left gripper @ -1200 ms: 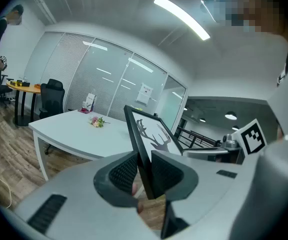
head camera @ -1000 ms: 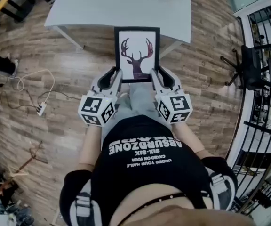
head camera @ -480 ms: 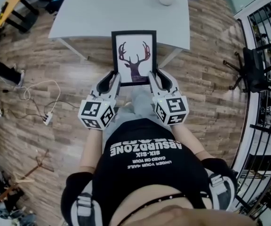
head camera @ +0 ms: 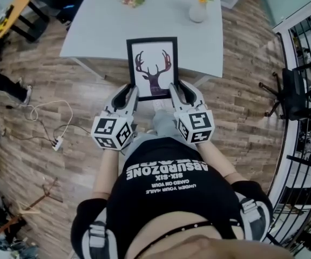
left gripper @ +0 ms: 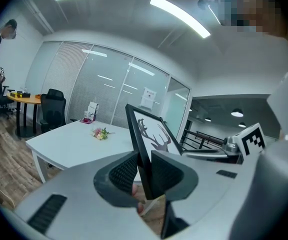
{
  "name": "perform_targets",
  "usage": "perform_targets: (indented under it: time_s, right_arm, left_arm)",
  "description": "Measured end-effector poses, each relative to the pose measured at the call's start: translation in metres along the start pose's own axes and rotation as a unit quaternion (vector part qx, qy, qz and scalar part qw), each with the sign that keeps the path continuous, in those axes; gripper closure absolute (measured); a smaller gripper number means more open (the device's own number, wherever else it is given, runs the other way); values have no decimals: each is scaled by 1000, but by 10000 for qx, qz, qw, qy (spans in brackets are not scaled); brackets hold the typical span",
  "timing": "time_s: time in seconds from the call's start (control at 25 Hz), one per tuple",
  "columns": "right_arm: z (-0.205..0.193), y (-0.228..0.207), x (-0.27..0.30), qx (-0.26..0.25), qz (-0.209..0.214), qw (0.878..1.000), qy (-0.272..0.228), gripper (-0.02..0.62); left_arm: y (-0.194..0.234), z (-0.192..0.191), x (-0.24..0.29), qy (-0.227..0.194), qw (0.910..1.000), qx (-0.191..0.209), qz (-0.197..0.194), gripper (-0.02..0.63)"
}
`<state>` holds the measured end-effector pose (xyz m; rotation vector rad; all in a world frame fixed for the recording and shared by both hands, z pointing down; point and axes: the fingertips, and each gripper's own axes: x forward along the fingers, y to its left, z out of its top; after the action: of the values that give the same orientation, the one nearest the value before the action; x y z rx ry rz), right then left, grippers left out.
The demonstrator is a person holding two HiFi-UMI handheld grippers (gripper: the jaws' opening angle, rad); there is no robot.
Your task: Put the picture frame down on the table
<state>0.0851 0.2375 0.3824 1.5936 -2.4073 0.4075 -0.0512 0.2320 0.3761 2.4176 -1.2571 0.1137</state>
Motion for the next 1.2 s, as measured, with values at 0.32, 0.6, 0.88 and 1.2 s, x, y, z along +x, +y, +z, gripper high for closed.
perform_targets:
  time_s: [0.32, 0.6, 0.88, 1.2]
  right_arm:
    - [41, -41, 86, 11, 98, 9999, 140, 488]
    - [44, -55, 121, -130, 258, 9993, 224, 488]
    - [36, -69, 143, -168, 480, 9980, 366, 488]
    - [33, -83, 165, -246, 818, 9953, 456, 485]
  left_arm:
    - [47, 44, 77, 84, 9999, -109, 99, 508]
    - [66, 46, 103, -3, 9993, -266, 272, 508]
    - [74, 39, 122, 4, 9980, -402, 493, 508]
    - [82, 33, 140, 39, 9958, -468, 789, 508]
